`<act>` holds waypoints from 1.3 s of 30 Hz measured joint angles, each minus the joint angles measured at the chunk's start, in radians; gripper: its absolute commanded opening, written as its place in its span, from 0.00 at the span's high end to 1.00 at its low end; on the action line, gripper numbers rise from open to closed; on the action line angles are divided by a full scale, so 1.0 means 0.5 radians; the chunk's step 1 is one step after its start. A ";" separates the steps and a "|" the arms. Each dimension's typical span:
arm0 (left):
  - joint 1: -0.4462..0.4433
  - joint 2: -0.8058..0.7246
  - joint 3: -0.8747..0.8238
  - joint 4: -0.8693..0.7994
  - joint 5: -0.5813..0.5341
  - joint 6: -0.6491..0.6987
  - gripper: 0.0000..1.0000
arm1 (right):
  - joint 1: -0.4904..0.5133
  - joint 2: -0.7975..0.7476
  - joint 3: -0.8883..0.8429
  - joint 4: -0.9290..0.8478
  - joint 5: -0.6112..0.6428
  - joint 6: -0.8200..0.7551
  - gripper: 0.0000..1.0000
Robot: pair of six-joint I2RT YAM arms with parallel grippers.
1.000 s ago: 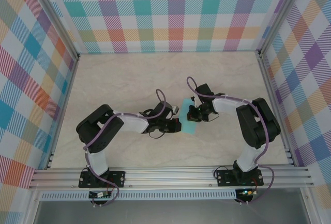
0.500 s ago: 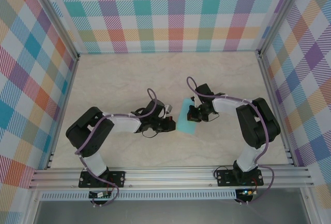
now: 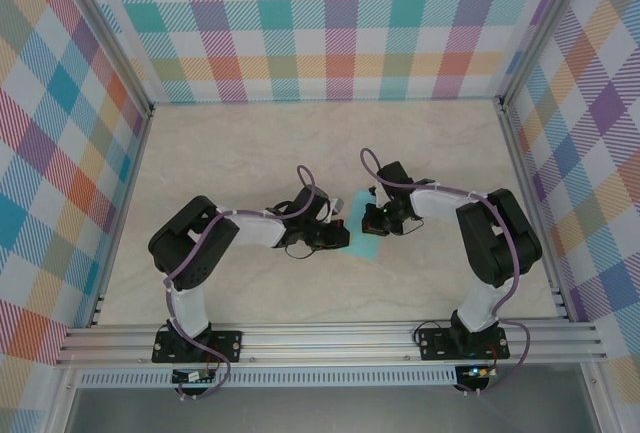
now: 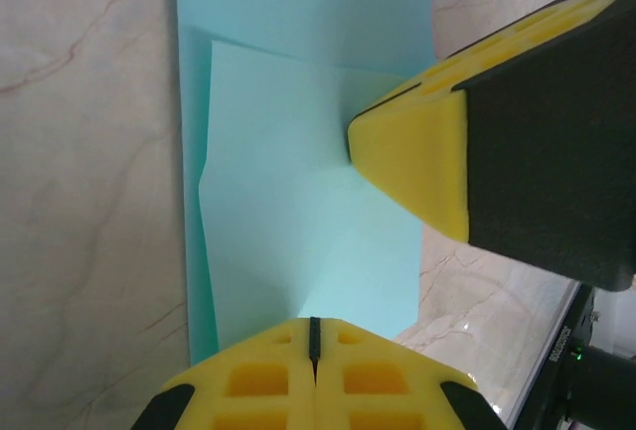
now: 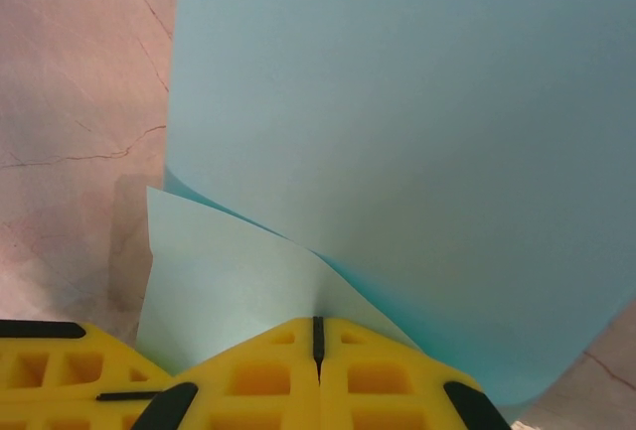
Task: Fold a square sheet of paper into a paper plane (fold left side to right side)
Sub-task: Fold the triangle a second time at the center of the table.
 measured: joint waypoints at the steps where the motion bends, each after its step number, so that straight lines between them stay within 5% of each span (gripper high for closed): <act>1: 0.000 0.000 -0.010 -0.001 0.005 0.003 1.00 | 0.000 0.000 0.000 -0.002 0.000 0.000 0.96; 26: 0.051 -0.148 -0.213 -0.034 -0.040 0.011 1.00 | 0.013 0.015 0.037 -0.084 0.021 -0.001 0.96; 39: 0.072 -0.213 -0.045 -0.162 0.075 0.013 1.00 | 0.014 0.015 0.041 -0.089 0.021 -0.001 0.96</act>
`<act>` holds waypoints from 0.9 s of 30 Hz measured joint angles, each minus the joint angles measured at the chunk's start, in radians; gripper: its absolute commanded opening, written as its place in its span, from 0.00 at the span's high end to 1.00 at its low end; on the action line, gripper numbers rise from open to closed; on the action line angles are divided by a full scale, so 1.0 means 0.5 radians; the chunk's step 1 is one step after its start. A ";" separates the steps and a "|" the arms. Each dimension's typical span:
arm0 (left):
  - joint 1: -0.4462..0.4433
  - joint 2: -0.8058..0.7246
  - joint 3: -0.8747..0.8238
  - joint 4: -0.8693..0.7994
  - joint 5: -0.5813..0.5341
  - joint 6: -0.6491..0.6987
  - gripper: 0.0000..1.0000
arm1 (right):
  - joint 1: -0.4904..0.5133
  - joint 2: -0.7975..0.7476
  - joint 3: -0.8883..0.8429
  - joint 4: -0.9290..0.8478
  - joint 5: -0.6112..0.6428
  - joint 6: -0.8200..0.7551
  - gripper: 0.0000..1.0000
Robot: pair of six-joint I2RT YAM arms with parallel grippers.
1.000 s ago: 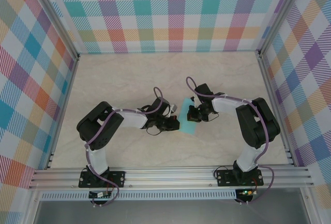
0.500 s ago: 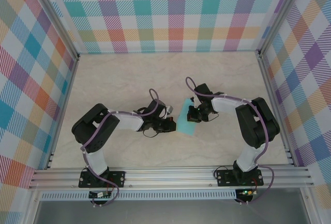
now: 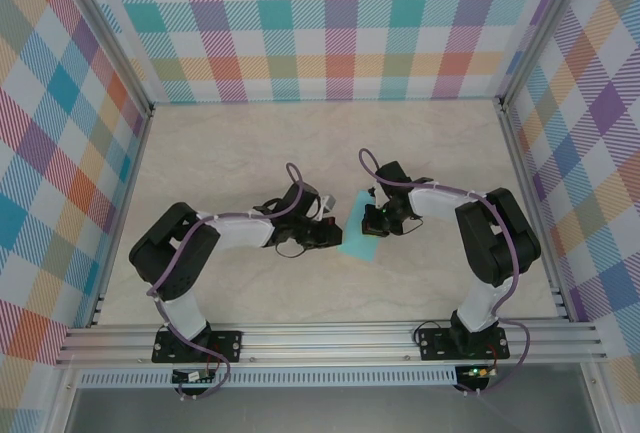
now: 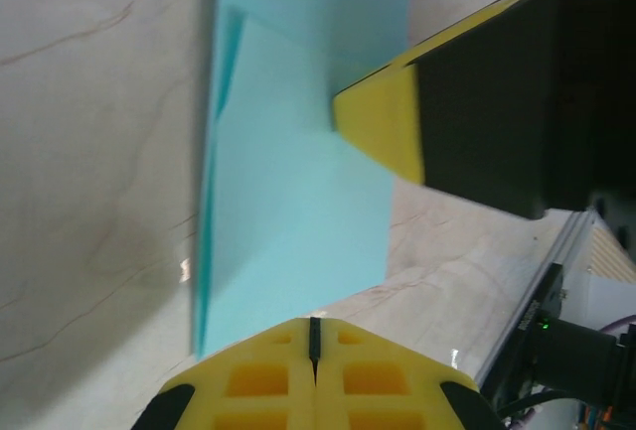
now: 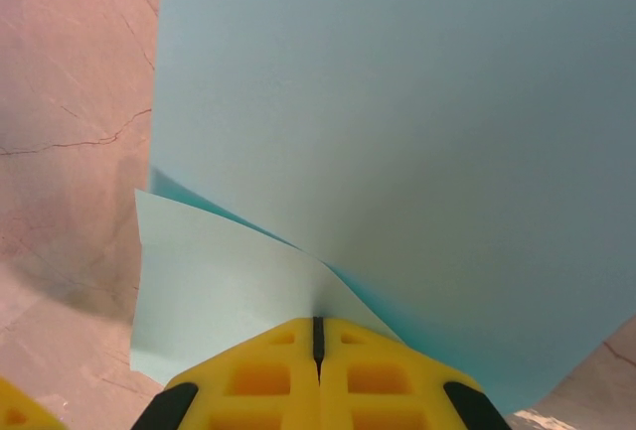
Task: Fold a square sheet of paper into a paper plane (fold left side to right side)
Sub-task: Fold the triangle a second time at the center of the table.
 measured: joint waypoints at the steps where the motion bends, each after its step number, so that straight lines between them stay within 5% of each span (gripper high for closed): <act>1: 0.000 0.024 0.031 0.004 0.005 0.000 1.00 | 0.001 0.001 0.000 -0.001 0.001 0.000 0.96; 27: -0.020 0.248 0.151 -0.162 -0.056 0.093 1.00 | 0.163 -0.124 0.086 -0.159 -0.060 0.011 0.95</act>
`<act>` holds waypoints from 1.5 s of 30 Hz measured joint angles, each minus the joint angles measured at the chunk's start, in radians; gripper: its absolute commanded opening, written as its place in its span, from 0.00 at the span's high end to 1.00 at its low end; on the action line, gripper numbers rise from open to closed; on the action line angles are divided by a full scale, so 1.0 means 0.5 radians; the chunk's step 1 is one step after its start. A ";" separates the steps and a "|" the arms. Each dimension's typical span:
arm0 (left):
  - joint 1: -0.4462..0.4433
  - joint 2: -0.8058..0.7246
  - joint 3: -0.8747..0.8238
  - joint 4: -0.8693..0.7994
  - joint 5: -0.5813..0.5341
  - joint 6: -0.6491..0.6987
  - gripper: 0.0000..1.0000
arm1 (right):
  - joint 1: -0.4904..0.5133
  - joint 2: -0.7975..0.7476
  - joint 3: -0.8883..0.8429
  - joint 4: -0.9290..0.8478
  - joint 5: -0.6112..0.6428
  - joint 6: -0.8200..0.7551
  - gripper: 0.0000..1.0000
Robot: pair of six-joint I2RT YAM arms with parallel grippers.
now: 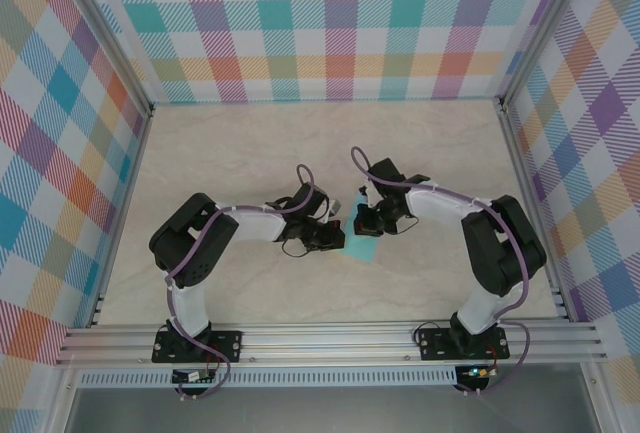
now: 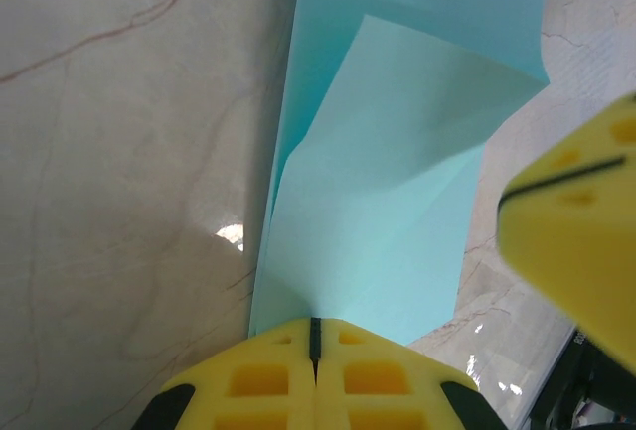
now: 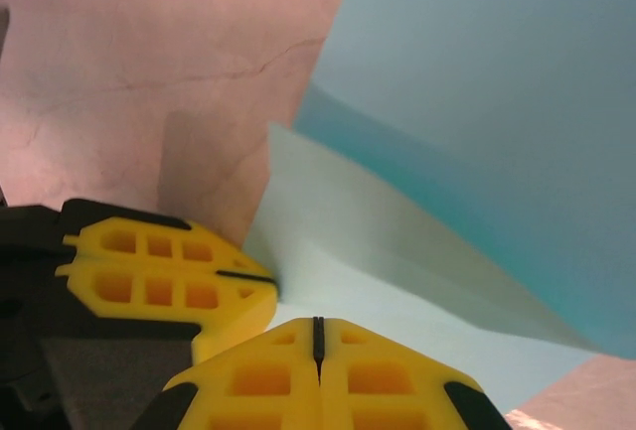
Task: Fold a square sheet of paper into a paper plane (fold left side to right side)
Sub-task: Fold the triangle a second time at the center of the table.
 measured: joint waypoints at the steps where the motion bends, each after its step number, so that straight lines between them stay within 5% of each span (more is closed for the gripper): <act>1: 0.000 0.000 0.005 -0.008 -0.006 0.000 1.00 | 0.012 0.006 0.000 0.003 -0.004 0.002 0.95; 19: -0.019 0.002 0.043 -0.089 -0.069 -0.012 1.00 | 0.017 0.198 0.038 -0.027 0.061 0.011 0.95; 45: -0.024 0.014 0.051 -0.083 -0.085 -0.018 1.00 | -0.256 0.198 0.063 -0.179 0.092 -0.185 0.95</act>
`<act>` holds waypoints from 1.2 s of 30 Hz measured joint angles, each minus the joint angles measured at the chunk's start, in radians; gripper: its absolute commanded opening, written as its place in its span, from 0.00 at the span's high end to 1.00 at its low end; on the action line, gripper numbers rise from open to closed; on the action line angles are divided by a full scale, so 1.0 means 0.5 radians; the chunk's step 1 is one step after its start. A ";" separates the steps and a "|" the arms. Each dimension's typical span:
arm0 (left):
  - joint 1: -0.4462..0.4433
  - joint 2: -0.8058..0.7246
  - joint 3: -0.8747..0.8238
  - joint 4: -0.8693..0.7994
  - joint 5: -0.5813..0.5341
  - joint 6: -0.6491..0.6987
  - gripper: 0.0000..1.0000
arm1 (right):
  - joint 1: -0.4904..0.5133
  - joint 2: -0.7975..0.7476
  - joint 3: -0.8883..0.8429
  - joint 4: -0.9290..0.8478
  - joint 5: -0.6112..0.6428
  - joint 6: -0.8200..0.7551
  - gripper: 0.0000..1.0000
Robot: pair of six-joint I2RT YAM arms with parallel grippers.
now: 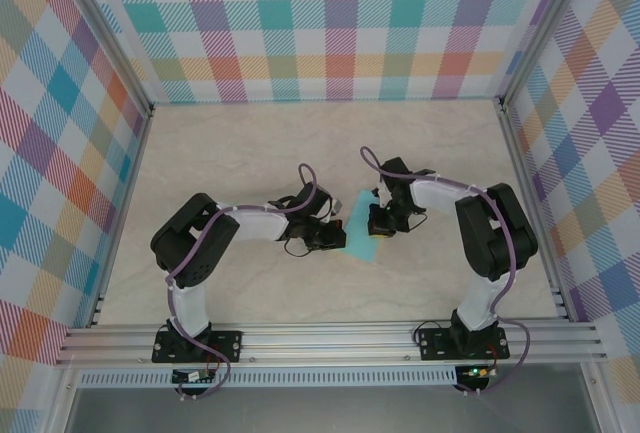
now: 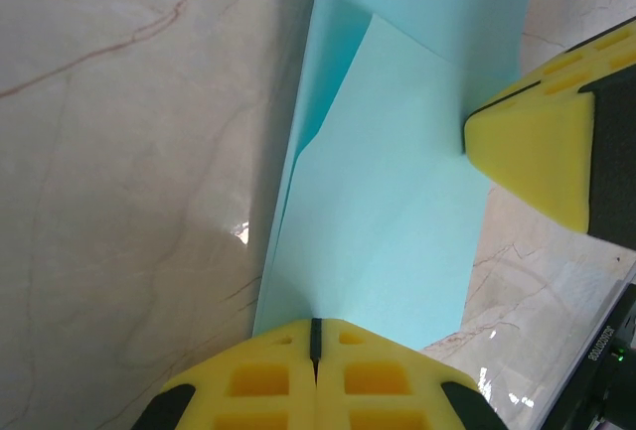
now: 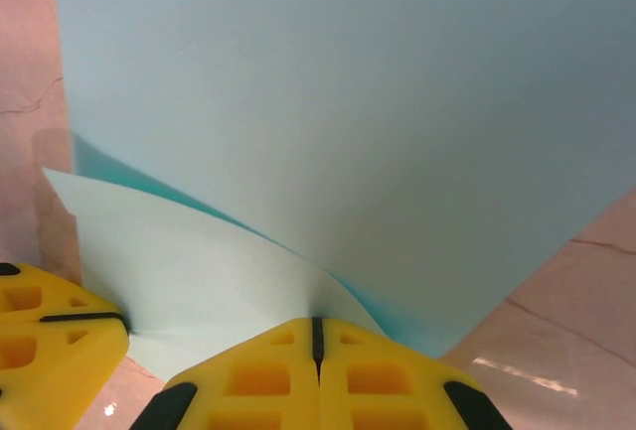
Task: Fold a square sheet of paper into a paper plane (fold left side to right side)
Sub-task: Fold the triangle a second time at the center of the table.
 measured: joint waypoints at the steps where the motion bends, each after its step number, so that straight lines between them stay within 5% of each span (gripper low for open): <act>1: 0.000 0.000 0.000 0.000 0.000 0.000 1.00 | -0.015 0.000 0.002 -0.006 0.002 -0.007 0.95; 18: 0.000 -0.001 -0.007 0.021 0.003 -0.001 1.00 | -0.154 0.001 0.043 -0.096 0.113 -0.101 0.95; 22: 0.000 -0.018 -0.041 0.079 0.011 -0.008 0.93 | -0.159 0.002 0.041 -0.093 0.098 -0.101 0.92; 27: 0.003 -0.063 -0.067 0.087 0.017 -0.016 0.82 | -0.173 -0.148 -0.022 -0.040 0.100 -0.111 0.70; 36: 0.130 -0.389 -0.073 0.040 0.031 0.034 0.61 | -0.180 -0.922 -0.337 0.119 0.066 -0.034 0.30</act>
